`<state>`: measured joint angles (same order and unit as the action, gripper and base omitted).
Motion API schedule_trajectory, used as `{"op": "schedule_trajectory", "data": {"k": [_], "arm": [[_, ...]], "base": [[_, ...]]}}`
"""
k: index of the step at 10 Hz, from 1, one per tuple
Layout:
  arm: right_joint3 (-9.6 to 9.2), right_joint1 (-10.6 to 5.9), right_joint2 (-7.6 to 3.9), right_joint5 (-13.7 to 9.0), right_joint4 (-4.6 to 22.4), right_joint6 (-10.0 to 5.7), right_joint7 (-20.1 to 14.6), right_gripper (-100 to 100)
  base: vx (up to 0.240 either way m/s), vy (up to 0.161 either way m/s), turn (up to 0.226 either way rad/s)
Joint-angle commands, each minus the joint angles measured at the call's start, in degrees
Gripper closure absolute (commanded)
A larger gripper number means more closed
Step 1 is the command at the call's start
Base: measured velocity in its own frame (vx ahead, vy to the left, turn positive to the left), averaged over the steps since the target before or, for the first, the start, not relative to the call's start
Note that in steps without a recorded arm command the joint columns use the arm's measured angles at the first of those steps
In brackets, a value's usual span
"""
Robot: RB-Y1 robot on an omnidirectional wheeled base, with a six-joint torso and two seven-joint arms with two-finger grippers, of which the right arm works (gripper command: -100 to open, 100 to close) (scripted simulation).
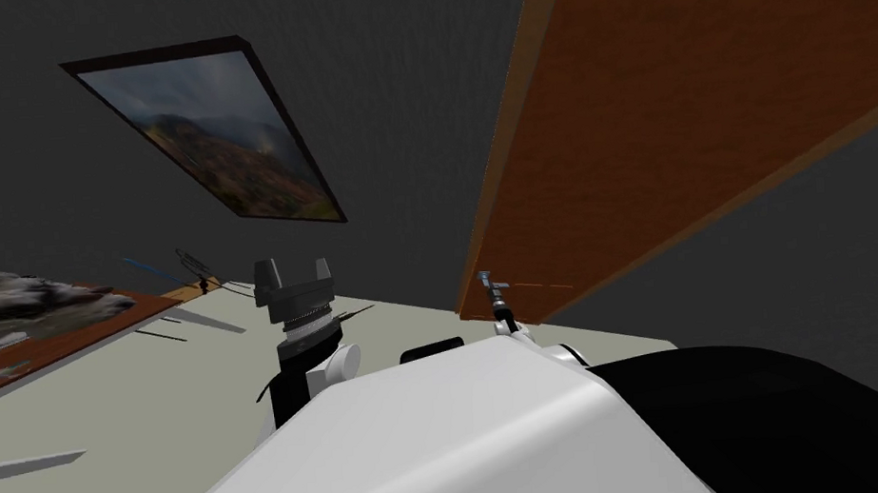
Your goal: Pull the door open
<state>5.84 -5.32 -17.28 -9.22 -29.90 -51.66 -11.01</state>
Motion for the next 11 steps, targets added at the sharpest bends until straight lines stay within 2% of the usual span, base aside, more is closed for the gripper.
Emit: {"op": "schedule_trajectory", "data": {"k": [1,6,7,8,11], "arm": [[-0.87,0.55,-0.6,0.5,0.0,-0.51,-1.2,100],[-3.42,1.76,-2.32,2.1,-0.3,-1.96,-4.3,100],[-3.12,1.49,-2.11,1.9,-0.2,-1.72,-3.8,100],[-4.18,2.27,-2.71,2.6,-0.3,-2.67,-5.0,100],[-5.81,3.43,-3.96,3.5,-0.5,-4.36,-7.0,100]], "base": [[-0.191,-0.015,0.093],[-0.201,-0.037,0.097],[-0.107,-0.01,0.022],[-0.155,-0.033,0.098],[-0.215,-0.061,0.108]]}}
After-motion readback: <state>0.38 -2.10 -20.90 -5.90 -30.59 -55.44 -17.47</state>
